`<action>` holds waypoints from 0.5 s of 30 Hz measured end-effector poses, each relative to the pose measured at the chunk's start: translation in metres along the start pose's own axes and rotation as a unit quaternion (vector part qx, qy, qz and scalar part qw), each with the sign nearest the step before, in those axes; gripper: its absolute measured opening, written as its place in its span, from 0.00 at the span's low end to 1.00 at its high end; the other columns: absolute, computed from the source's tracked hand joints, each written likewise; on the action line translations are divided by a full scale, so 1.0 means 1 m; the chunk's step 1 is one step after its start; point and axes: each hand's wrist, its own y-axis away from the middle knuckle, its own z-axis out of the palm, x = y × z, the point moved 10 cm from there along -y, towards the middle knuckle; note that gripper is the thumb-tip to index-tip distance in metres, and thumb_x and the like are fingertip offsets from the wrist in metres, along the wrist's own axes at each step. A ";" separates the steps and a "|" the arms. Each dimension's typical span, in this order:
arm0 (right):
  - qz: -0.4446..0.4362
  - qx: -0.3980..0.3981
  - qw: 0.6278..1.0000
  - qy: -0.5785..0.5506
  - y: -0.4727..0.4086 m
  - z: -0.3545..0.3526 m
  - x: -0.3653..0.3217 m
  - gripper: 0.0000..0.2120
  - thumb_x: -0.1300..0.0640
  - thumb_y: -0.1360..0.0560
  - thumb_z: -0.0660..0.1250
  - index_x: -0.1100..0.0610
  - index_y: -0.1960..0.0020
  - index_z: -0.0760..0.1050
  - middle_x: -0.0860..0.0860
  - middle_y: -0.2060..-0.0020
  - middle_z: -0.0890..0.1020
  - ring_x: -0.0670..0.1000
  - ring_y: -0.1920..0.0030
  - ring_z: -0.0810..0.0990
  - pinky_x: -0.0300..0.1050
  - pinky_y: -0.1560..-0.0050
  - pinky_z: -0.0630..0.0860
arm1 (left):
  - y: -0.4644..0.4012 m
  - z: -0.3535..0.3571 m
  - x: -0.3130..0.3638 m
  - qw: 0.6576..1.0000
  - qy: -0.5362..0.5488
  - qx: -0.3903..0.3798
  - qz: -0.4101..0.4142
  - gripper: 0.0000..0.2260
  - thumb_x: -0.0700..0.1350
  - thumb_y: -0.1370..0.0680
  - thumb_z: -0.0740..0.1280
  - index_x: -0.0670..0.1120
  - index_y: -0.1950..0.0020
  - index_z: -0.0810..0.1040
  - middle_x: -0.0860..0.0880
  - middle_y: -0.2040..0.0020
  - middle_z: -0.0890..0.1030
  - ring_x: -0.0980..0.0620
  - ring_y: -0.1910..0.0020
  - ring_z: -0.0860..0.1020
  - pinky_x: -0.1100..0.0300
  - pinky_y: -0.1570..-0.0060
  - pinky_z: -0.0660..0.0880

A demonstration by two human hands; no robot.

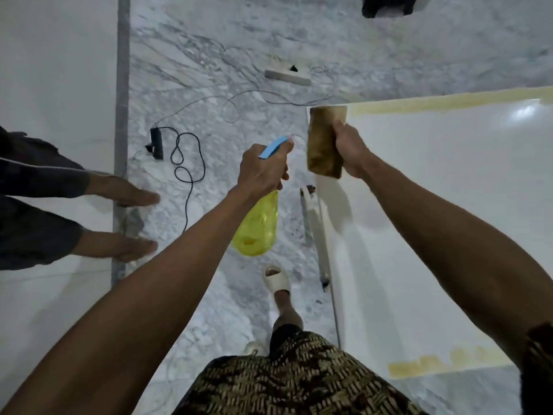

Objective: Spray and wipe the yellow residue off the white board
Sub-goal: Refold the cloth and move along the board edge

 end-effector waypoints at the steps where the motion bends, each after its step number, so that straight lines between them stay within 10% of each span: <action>1: -0.041 0.028 0.997 0.064 -0.012 -0.009 -0.020 0.27 0.39 0.17 0.52 0.61 0.41 0.75 0.53 0.53 0.82 0.57 0.50 0.83 0.42 0.48 0.81 | -0.007 -0.002 -0.003 1.000 0.007 0.000 -0.003 0.25 0.60 0.18 0.69 0.40 0.62 0.83 0.42 0.64 0.85 0.57 0.79 0.78 0.64 0.76 0.73; 3: -0.160 0.079 0.968 0.177 -0.031 -0.021 -0.065 0.28 0.37 0.17 0.48 0.59 0.42 0.75 0.56 0.53 0.82 0.59 0.50 0.82 0.39 0.56 0.75 | -0.017 -0.007 -0.008 1.000 0.014 0.002 -0.006 0.24 0.60 0.18 0.69 0.42 0.64 0.82 0.40 0.63 0.86 0.56 0.79 0.78 0.65 0.76 0.73; 6: -0.267 0.089 0.906 0.317 -0.071 -0.014 -0.097 0.24 0.44 0.16 0.50 0.58 0.29 0.70 0.59 0.34 0.77 0.60 0.34 0.75 0.48 0.41 0.70 | -0.026 -0.015 -0.020 1.000 -0.005 0.005 -0.012 0.26 0.59 0.17 0.68 0.38 0.61 0.84 0.39 0.62 0.87 0.56 0.79 0.77 0.66 0.76 0.72; 11: -0.187 -0.094 0.738 0.642 -0.128 0.045 0.008 0.33 0.33 0.20 0.43 0.48 0.20 0.54 0.57 0.20 0.53 0.62 0.21 0.52 0.69 0.27 0.51 | -0.037 -0.031 -0.053 0.999 0.025 0.020 -0.037 0.21 0.57 0.17 0.69 0.45 0.64 0.81 0.36 0.59 0.86 0.59 0.79 0.77 0.66 0.77 0.71; 15: -0.255 0.042 0.770 0.583 -0.129 0.043 -0.019 0.30 0.40 0.21 0.43 0.49 0.25 0.67 0.55 0.23 0.65 0.58 0.23 0.60 0.64 0.27 0.53 | -0.041 -0.041 -0.073 0.998 0.021 0.027 -0.050 0.24 0.57 0.17 0.69 0.41 0.66 0.80 0.36 0.60 0.86 0.58 0.80 0.76 0.66 0.77 0.71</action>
